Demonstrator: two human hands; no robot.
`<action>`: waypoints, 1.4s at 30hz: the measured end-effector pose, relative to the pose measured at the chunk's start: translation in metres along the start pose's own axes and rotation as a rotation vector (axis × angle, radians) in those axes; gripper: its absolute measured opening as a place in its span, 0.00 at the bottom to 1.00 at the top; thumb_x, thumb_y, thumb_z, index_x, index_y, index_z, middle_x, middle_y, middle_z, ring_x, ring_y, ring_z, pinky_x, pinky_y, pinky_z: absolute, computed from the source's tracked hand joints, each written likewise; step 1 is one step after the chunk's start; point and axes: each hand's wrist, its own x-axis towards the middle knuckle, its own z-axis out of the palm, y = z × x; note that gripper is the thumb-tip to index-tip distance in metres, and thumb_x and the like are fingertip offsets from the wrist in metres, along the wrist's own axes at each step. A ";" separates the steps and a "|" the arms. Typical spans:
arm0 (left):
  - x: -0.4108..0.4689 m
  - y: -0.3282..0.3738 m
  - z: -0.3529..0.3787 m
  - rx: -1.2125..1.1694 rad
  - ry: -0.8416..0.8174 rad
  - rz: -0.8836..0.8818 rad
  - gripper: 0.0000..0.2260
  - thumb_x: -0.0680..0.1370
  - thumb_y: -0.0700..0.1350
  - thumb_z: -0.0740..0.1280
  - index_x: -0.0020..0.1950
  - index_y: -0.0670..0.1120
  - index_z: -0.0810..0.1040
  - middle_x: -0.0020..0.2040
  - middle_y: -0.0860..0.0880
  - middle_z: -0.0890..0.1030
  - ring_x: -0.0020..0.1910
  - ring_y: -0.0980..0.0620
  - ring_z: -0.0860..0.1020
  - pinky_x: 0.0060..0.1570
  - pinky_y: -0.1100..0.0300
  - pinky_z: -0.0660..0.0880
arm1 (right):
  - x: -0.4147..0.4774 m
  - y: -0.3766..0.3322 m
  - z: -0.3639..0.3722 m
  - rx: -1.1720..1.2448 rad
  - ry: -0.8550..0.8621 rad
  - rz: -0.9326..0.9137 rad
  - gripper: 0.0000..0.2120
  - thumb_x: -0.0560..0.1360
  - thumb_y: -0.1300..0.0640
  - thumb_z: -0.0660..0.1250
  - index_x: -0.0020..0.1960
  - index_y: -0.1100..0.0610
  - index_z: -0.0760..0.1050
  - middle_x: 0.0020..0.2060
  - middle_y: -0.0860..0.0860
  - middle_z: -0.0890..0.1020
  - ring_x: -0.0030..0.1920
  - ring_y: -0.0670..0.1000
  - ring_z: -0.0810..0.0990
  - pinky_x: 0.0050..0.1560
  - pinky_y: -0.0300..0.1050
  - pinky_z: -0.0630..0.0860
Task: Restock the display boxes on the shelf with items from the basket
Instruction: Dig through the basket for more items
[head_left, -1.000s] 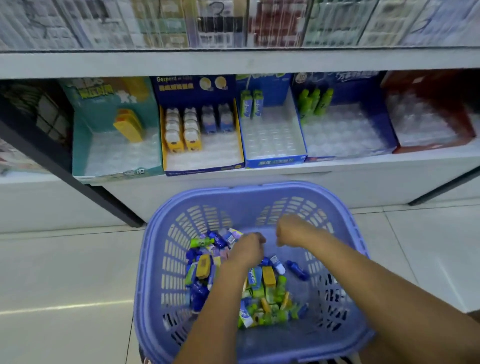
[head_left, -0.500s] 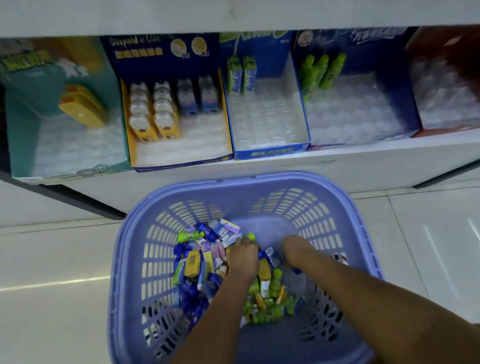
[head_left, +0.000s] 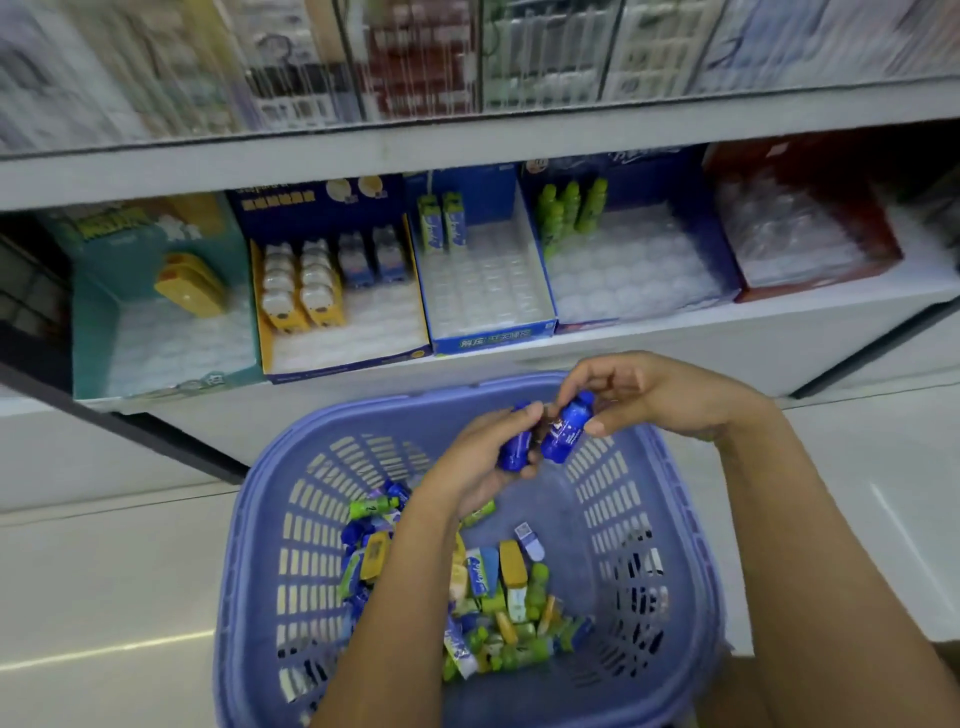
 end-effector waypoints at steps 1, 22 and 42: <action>-0.005 0.007 0.008 0.030 -0.049 0.014 0.07 0.73 0.45 0.70 0.47 0.42 0.80 0.35 0.47 0.80 0.27 0.57 0.71 0.25 0.66 0.67 | -0.006 -0.003 -0.001 0.024 0.007 -0.037 0.14 0.70 0.73 0.67 0.52 0.60 0.76 0.52 0.55 0.82 0.52 0.51 0.78 0.54 0.43 0.76; 0.063 0.059 0.124 0.654 0.483 0.474 0.14 0.77 0.46 0.66 0.61 0.45 0.74 0.43 0.48 0.76 0.41 0.48 0.76 0.45 0.54 0.78 | -0.009 -0.055 -0.089 -0.243 1.119 -0.191 0.10 0.69 0.58 0.74 0.49 0.58 0.81 0.41 0.54 0.83 0.43 0.50 0.81 0.46 0.44 0.77; 0.088 0.056 0.111 0.668 0.464 0.404 0.08 0.80 0.46 0.61 0.57 0.49 0.74 0.48 0.47 0.80 0.43 0.51 0.77 0.42 0.59 0.74 | 0.082 -0.050 -0.157 -0.880 0.792 -0.018 0.13 0.75 0.61 0.66 0.58 0.67 0.75 0.57 0.62 0.78 0.59 0.60 0.75 0.60 0.51 0.71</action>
